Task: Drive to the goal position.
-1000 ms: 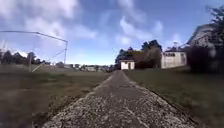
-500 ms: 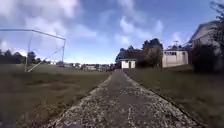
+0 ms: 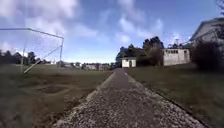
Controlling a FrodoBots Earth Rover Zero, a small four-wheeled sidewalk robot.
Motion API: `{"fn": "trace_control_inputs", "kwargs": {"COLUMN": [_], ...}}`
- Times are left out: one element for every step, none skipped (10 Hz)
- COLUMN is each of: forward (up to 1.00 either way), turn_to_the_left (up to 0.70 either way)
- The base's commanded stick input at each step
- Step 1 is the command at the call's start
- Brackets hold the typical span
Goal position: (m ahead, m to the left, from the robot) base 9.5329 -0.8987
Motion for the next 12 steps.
{"fn": "trace_control_inputs", "kwargs": {"forward": [0.85,0.85,0.85,0.85,0.85,0.85,0.85,0.85,0.85,0.85,0.85,0.85], "turn_to_the_left": [-0.24,-0.29,-0.34,-0.30,-0.26,-0.18,-0.09,-0.04,-0.02,0.00,0.00,0.00]}}
